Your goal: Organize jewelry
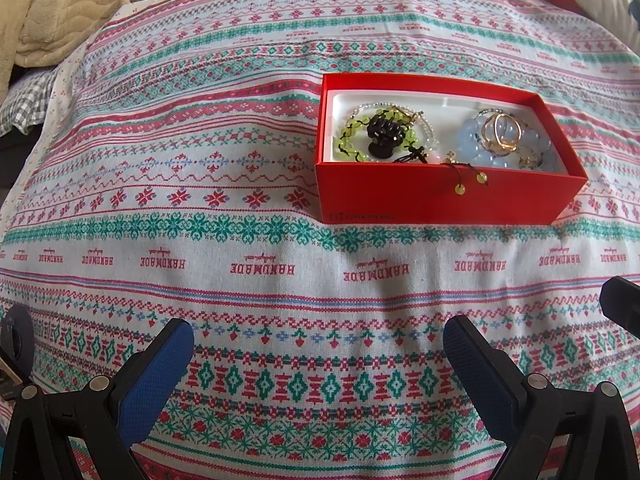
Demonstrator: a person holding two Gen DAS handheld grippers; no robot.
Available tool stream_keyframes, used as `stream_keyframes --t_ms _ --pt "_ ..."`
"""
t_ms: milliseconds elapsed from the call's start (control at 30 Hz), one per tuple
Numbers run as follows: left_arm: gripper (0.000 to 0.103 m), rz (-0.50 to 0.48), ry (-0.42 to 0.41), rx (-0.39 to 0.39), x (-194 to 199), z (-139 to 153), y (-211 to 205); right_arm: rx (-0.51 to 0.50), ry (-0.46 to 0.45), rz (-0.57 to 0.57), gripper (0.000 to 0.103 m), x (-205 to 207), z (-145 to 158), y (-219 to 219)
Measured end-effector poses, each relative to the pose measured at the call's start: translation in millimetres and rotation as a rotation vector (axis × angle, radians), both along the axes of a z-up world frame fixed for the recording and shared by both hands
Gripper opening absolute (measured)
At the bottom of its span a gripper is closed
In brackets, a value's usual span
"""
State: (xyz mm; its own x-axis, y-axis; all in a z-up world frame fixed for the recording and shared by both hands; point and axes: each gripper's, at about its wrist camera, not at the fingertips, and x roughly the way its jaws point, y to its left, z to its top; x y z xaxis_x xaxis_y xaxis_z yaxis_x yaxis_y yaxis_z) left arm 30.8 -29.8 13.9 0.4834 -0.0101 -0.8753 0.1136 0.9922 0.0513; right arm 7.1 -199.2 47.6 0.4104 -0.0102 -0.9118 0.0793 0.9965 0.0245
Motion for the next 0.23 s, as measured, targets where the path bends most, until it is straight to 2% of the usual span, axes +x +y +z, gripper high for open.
stream_keyframes --t_ms 233 --pt "0.102 -0.001 -0.005 -0.011 -5.1 -3.5 4.1 0.0 0.0 -0.002 0.103 -0.8 -0.9 0.3"
